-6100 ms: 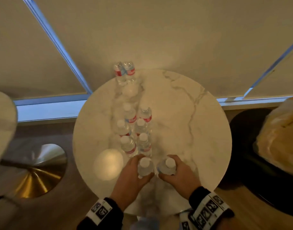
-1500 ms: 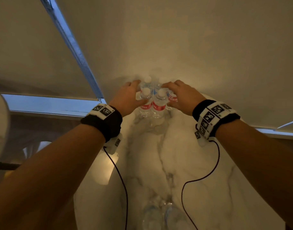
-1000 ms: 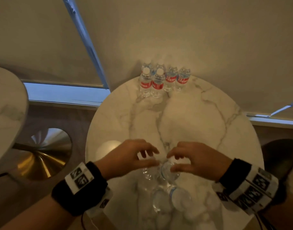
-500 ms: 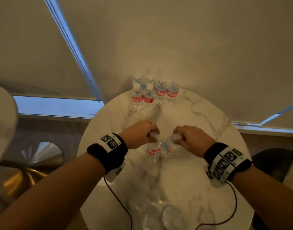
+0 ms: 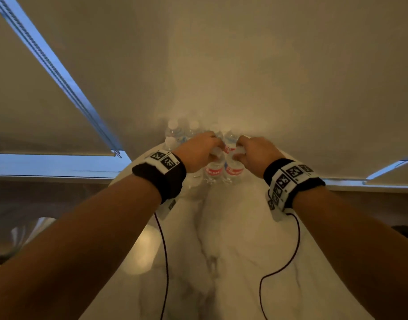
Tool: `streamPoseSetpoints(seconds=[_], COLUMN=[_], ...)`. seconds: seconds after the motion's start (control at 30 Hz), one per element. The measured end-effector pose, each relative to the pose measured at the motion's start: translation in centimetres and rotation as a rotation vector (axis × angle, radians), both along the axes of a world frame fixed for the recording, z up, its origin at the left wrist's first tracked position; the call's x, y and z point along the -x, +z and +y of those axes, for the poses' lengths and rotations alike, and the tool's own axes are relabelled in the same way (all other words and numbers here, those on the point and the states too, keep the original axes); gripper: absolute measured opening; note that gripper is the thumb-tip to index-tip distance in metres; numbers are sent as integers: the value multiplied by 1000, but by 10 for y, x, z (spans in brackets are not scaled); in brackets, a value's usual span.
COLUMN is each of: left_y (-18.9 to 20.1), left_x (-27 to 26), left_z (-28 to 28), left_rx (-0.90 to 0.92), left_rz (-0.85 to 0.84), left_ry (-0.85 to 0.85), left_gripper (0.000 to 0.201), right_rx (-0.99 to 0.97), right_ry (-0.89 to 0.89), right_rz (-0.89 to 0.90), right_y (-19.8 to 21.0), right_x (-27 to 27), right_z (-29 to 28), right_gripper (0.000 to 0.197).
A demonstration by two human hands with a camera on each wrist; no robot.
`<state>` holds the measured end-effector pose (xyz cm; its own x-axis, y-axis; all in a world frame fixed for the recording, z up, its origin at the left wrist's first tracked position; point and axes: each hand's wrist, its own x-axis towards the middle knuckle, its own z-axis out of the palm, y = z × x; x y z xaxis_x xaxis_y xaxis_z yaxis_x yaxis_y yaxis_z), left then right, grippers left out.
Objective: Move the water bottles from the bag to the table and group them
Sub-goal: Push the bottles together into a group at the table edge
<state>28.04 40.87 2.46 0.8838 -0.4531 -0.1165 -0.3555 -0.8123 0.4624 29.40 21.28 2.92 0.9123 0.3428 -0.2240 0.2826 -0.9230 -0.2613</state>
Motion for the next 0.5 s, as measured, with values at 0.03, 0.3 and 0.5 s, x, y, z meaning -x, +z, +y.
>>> streamPoseSetpoints(seconds=[0.03,0.3,0.5], left_y=[-2,-6,1], left_x=[-6,-15,0], left_z=[2,6,3], left_rx=[-20,-53,-52], left_rz=[-6,-73,-70], left_ry=[-1,-21,59], left_gripper=[33,33,46], right_rx=[4,-63,-138], right_ry=[2,-35,-123], right_rz=[-14,-41,21], right_y=[-1,-8,2], right_x=[-5,-10,11], right_z=[3,8,-10], right_gripper=[37,39,71])
